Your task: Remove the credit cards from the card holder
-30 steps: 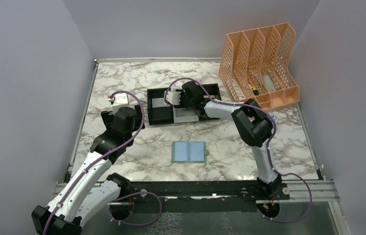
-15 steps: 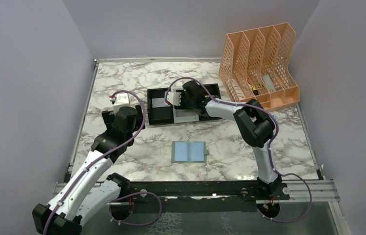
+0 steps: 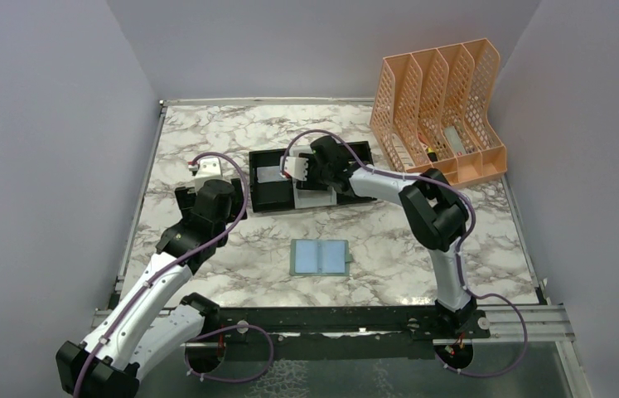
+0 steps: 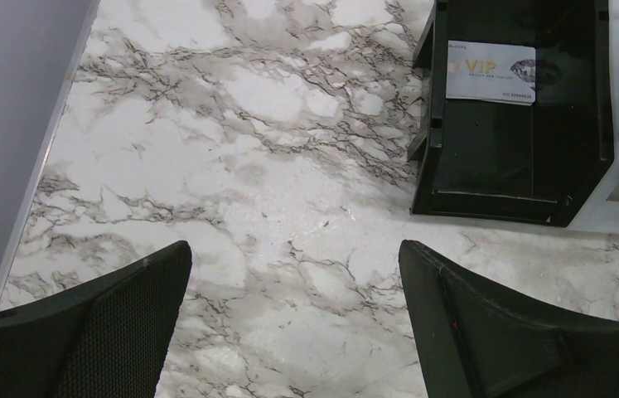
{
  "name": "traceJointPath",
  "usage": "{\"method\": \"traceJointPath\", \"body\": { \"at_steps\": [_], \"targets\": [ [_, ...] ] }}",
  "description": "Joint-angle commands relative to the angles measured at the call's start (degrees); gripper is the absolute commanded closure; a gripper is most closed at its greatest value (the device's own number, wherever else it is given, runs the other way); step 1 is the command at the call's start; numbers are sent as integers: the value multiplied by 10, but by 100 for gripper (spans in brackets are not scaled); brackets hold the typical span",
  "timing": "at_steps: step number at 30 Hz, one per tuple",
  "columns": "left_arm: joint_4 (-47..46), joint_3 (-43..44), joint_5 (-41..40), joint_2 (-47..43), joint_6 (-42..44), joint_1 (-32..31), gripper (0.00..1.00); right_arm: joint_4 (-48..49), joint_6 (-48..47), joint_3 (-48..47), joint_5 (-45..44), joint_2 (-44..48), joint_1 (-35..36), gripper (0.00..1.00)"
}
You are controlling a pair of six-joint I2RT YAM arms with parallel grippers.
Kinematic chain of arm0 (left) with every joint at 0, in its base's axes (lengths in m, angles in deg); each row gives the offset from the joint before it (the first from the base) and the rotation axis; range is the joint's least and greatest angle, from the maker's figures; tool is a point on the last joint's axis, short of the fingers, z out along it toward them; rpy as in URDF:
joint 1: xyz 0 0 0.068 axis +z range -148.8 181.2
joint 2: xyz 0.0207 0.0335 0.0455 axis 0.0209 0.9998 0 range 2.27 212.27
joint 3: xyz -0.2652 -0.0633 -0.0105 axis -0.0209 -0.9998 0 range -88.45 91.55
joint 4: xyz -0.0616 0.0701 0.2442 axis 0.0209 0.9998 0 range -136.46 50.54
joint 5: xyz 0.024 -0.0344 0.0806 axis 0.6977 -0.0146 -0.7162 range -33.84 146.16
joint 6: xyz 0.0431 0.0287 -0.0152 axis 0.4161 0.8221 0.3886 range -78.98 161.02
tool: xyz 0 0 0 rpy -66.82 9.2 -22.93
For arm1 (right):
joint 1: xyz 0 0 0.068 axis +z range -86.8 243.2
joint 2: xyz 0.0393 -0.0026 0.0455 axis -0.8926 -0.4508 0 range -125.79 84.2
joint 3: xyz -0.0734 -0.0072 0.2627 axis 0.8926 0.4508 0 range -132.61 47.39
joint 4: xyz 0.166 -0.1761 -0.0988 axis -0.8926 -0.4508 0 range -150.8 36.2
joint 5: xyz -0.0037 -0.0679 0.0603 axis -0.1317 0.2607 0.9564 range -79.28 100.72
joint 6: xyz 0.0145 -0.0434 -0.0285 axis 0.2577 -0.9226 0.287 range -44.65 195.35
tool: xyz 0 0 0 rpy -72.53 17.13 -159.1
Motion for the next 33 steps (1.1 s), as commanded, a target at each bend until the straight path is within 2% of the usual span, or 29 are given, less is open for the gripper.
{"method": "traceJointPath", "body": {
  "at_steps": [1, 4, 8, 11, 14, 18, 22, 29, 31, 33],
  "targets": [
    [-3, -3, 11, 1, 6, 3, 1, -14, 34, -8, 17, 32, -6, 46],
    [-4, -3, 12, 1, 7, 3, 1, 21, 84, 9, 20, 68, -6, 46],
    [-4, -1, 14, 0, 8, 3, 1, 104, 214, 76, 33, 159, -6, 44],
    [-4, -1, 15, -5, 8, 3, 1, 192, 350, 182, 27, 246, -6, 43],
    [-5, -2, 15, -11, 7, 3, 1, 239, 498, 292, 22, 336, -6, 42],
    [-12, -4, 18, -16, 10, 3, 1, 207, 642, 386, 13, 417, -6, 42],
    [-17, -5, 27, -14, 16, 4, 1, 109, 766, 432, -19, 482, -6, 41],
    [-21, -2, 55, -12, 25, 4, 1, 83, 891, 521, 89, 564, -6, 39],
    [-31, -5, 88, -15, 29, 4, 1, 79, 922, 535, 112, 574, -6, 39],
    [-56, -12, 165, -18, 38, 4, 1, 90, 943, 550, 140, 580, -6, 40]
  ]
}}
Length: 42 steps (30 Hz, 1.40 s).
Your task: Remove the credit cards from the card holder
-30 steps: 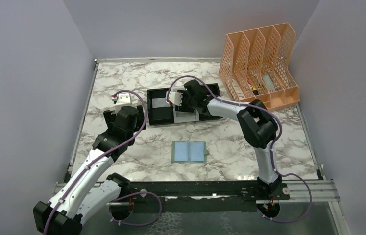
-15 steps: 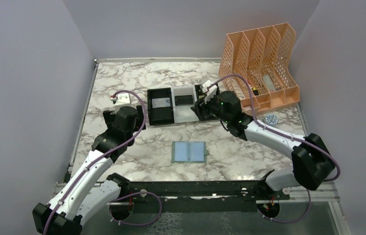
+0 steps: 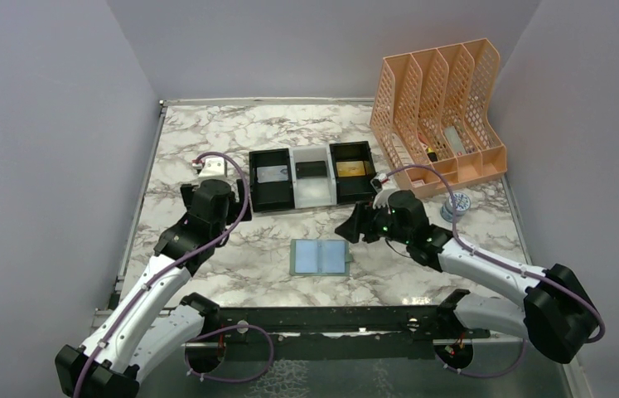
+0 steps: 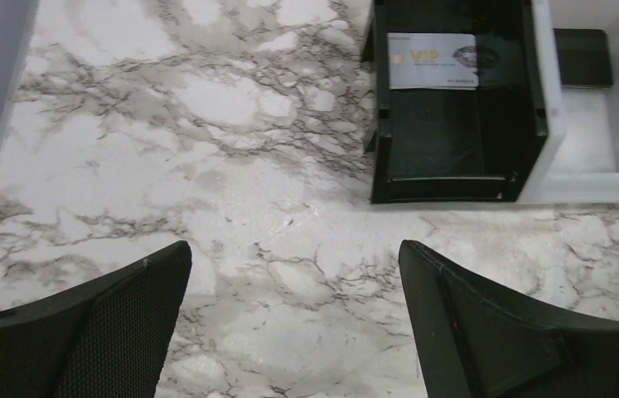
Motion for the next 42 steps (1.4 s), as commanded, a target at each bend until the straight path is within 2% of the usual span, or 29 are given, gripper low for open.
{"method": "traceJointPath", "body": {
  "at_steps": [1, 5, 7, 12, 17, 22, 27, 33, 39, 42],
  "targets": [
    [-60, -15, 213, -10, 21, 4, 1, -2, 100, 29, 77, 22, -2, 41],
    [-92, -15, 478, 32, -64, 1, 4, -28, 149, 60, 68, 40, -2, 46],
    [-123, -34, 551, 64, -93, -12, 6, -13, 166, 91, 61, 56, -2, 46],
    [-130, -65, 482, 133, -111, -98, 10, -20, 173, 100, 63, 60, -2, 47],
    [-144, -65, 421, 186, -148, -147, 18, -28, 173, 92, 65, 47, -2, 51],
    [-167, -75, 391, 222, -175, -161, 26, -12, 178, 95, 82, 32, -2, 53],
    [-183, -80, 390, 256, -174, -168, 30, 11, 185, 94, 101, 1, -2, 56],
    [-199, -82, 392, 299, -169, -174, 41, 53, 193, 91, 135, -50, -2, 59],
    [-208, -84, 384, 326, -168, -180, 52, 20, 189, 79, 89, -73, -2, 62],
    [-209, -86, 381, 333, -166, -181, 56, 33, 187, 85, 90, -83, -2, 63]
  ]
}}
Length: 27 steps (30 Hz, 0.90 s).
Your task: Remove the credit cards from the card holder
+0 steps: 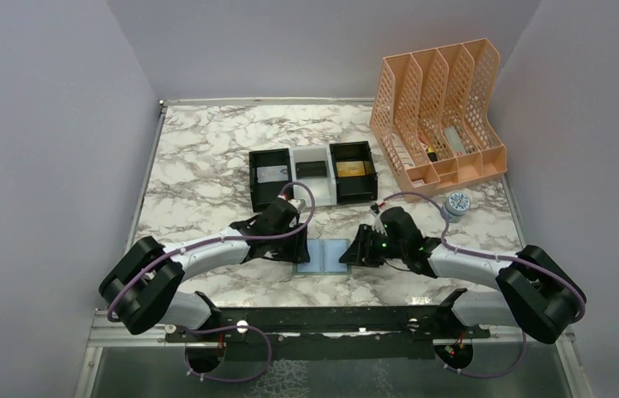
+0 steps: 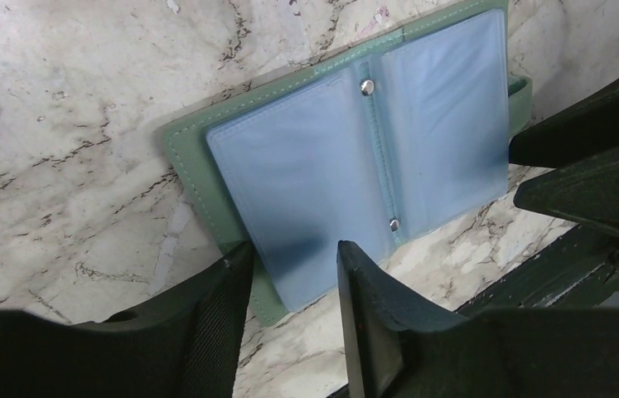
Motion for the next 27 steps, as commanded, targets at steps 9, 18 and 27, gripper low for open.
{"method": "traceJointPath", "body": {
  "at_steps": [9, 18, 27],
  "targets": [
    [-17, -5, -5, 17, 1, -11, 67, -32, -20, -23, -53, -42, -2, 65],
    [-113, -14, 48, 1, -65, -11, 67, -29, -22, -14, -59, -67, -2, 65],
    [-146, -48, 14, -31, -114, -11, 71, -25, -24, -11, -62, -69, -2, 65]
  ]
}}
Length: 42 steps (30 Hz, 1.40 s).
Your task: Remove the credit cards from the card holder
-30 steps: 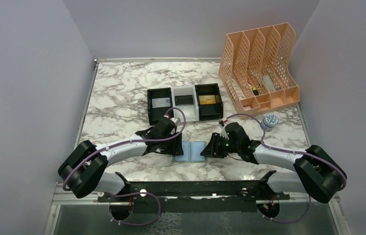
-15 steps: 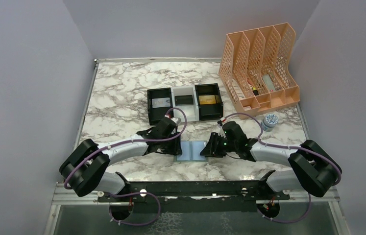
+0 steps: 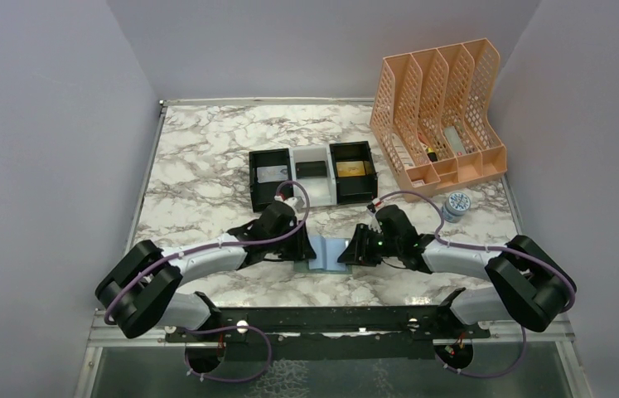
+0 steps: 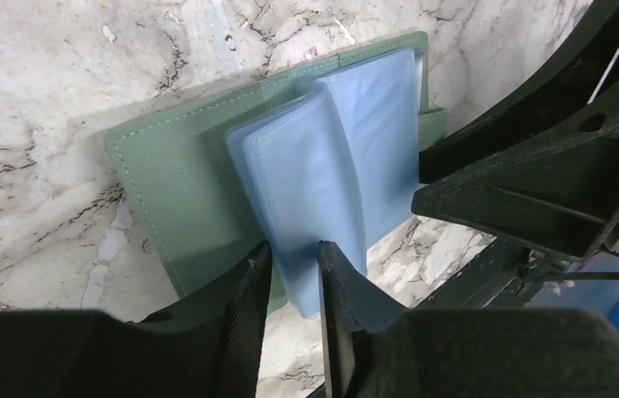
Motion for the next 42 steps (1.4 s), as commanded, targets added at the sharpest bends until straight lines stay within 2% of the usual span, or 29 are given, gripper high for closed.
{"method": "traceJointPath", "body": {
  "at_steps": [1, 9, 12, 14, 20, 26, 28, 29, 32, 34, 38, 42],
  "targets": [
    [-43, -16, -6, -24, -31, -4, 72, -28, -19, 7, -48, -20, 0, 65],
    [-127, -41, 28, -8, -81, -4, 85, -15, -20, 7, -36, -30, 0, 65],
    [-133, -41, 27, 2, -82, -4, 93, -14, -20, 8, -34, -30, 0, 65],
    [-117, -33, 20, 12, -72, -5, 100, -13, -20, 8, -34, -29, 0, 65],
    [-30, -3, -26, 25, -21, -17, 100, -21, -22, 1, -31, -18, 0, 64],
    [83, 11, -124, -40, 4, -20, 100, -75, -34, -17, -66, 17, 0, 62],
    [100, 13, -133, -56, 18, -20, 100, -85, -43, -24, -64, 21, 0, 61],
    [107, 14, -130, -59, 27, -20, 97, -87, -48, -27, -59, 19, 0, 61],
    [152, 36, -140, -51, 44, -20, 71, -88, -57, -34, -46, 9, 0, 61],
    [165, 41, -148, -52, 50, -20, 59, -90, -59, -37, -45, 4, 0, 62],
    [150, 44, -139, -49, 55, -20, 47, -91, -60, -36, -49, 3, 0, 62],
    [119, 50, -100, -14, 71, -21, 45, -107, -71, -44, -58, -11, 1, 62]
  ]
}}
